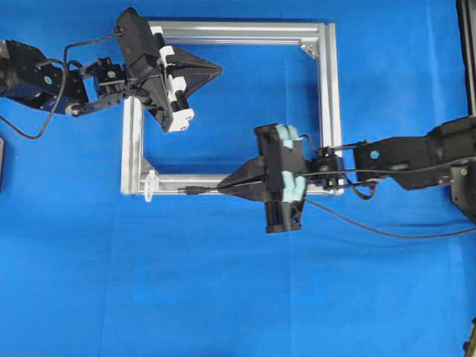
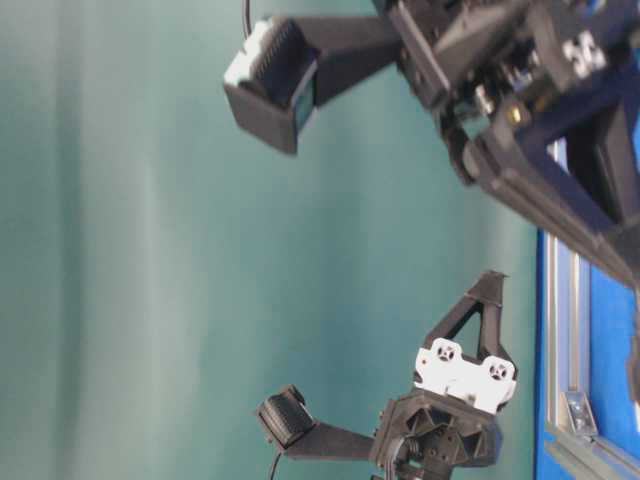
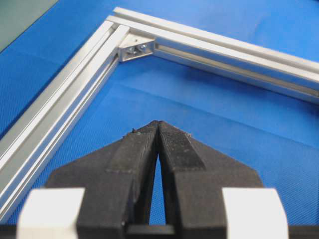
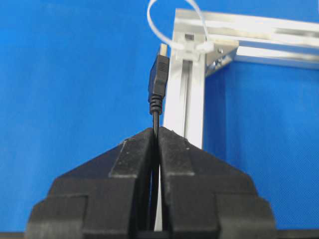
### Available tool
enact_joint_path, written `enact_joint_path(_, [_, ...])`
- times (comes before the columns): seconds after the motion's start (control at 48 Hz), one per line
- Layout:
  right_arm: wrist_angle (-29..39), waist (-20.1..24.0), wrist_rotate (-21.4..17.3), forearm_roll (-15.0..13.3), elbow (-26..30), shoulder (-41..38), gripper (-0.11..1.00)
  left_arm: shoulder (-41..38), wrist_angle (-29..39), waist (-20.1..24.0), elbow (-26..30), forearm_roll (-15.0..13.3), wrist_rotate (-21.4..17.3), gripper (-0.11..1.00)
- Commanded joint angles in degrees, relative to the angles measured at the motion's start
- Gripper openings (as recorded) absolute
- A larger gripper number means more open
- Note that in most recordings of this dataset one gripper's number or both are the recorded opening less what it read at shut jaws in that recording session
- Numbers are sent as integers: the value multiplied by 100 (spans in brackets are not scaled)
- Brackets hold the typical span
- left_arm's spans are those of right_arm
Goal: Insert the wire through the string loop located on the left side.
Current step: 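Carry the plug up to the white zip-tie loop at the frame corner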
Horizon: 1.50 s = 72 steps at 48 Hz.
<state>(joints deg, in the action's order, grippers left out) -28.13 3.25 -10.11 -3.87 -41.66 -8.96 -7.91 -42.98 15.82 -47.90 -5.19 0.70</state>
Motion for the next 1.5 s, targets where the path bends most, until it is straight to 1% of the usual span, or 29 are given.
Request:
enact_joint_path(0.0, [88,-9,0,9,334,-53,0,158,-35,9,44,18,9,0])
enact_joint_path(0.229, [475,-44,0,9,853,-431,0,158,-35,9,53,9,9,0])
enact_joint_path(0.458, [519,-97,9,18,1046,-580,0,158,-35,9,35,9,9,0])
enact_joint_path(1.479, [536,-141,9,9,1028,-606,0,158,-26,9,35,9,9,0])
